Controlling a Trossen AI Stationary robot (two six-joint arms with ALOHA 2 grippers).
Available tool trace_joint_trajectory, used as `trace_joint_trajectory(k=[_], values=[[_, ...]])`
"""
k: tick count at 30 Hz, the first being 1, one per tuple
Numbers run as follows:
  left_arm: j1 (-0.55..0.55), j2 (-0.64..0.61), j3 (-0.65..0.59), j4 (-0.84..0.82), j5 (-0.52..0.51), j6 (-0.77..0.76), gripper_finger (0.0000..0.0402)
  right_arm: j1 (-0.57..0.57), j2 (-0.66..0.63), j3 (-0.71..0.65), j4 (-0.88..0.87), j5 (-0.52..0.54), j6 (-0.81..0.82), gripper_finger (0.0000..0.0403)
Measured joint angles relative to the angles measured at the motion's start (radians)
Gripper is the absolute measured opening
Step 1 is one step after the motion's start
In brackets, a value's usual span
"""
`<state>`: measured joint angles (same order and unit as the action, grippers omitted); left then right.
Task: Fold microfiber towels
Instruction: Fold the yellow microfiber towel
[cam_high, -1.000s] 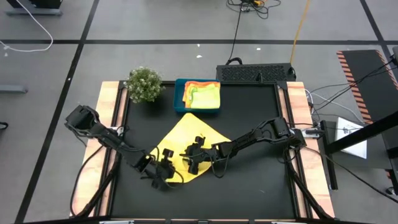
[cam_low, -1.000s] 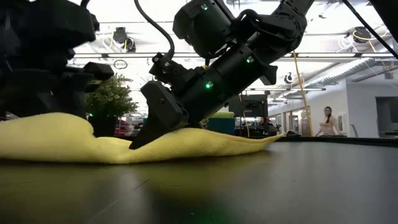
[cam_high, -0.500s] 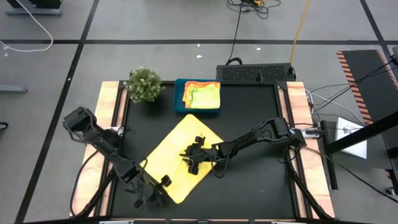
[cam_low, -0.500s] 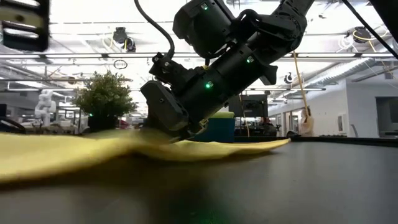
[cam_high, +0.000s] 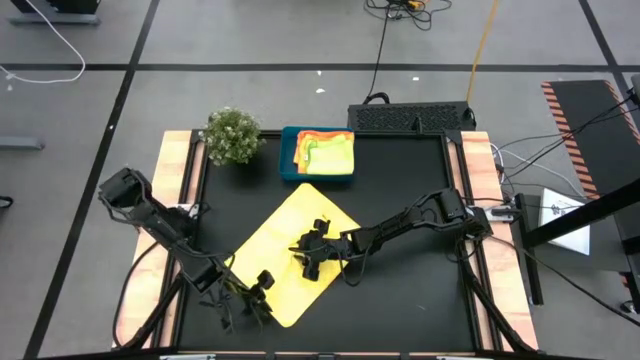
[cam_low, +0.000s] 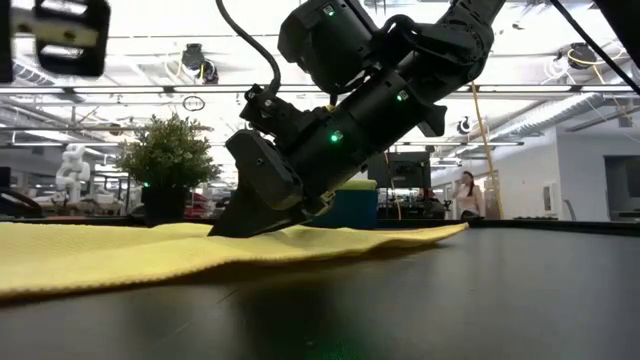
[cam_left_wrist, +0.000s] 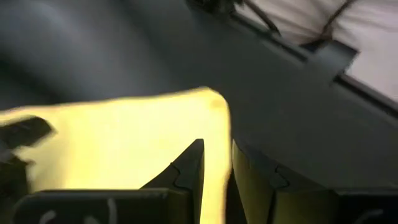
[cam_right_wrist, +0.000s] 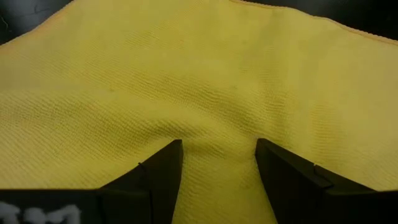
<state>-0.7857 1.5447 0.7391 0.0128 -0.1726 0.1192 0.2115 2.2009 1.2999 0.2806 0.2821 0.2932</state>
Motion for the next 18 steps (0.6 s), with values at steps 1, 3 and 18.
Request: trace_joint_trajectory(k=[1, 3, 18], values=[[0.008, -0.01, 0.0, 0.003, -0.001, 0.007, 0.0088, 0.0, -0.001, 0.0, 0.0, 0.0, -0.001, 0.0199], [0.022, -0.034, 0.0, -0.015, -0.001, 0.019, 0.0088, 0.0, -0.003, 0.0, -0.001, -0.001, -0.001, 0.0199], [0.129, -0.119, 0.0, -0.243, -0.046, -0.066, 0.0088, 0.013, -0.012, -0.001, 0.003, 0.0, -0.016, 0.0199]])
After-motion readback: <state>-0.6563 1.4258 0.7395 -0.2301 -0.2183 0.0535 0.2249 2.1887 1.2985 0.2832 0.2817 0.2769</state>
